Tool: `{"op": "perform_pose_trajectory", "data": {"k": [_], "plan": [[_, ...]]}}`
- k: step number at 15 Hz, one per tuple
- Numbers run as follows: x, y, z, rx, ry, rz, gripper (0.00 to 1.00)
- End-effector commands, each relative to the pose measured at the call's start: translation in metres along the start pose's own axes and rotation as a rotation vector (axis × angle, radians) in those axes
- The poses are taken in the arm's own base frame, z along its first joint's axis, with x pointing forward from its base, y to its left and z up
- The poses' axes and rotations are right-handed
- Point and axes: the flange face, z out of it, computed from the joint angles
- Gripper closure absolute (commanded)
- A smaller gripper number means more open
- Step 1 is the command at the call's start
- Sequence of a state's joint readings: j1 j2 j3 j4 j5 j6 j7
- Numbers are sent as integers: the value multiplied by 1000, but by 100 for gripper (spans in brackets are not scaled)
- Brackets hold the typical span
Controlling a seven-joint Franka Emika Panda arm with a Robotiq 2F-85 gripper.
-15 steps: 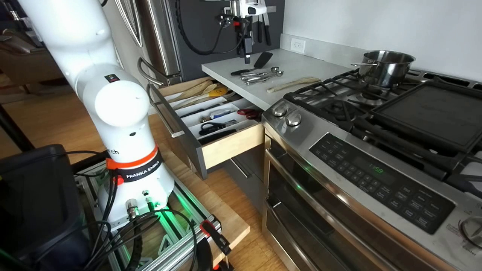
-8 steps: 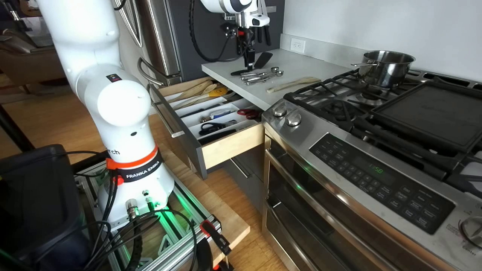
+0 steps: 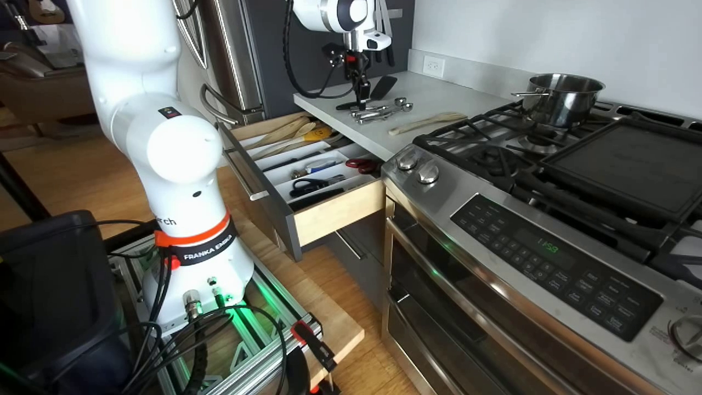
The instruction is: Pick up the ice cream scoop on the right and place it in the top third to right compartment of the drawer
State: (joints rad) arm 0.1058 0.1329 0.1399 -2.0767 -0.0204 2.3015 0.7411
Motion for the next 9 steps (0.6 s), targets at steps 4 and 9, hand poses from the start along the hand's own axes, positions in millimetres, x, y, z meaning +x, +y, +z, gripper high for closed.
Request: {"op": "perform_pose_trajectory", "data": {"k": [4, 9], "plan": [[8, 7, 9, -32, -6, 33, 80], [4, 2, 18, -47, -14, 21, 79]]}}
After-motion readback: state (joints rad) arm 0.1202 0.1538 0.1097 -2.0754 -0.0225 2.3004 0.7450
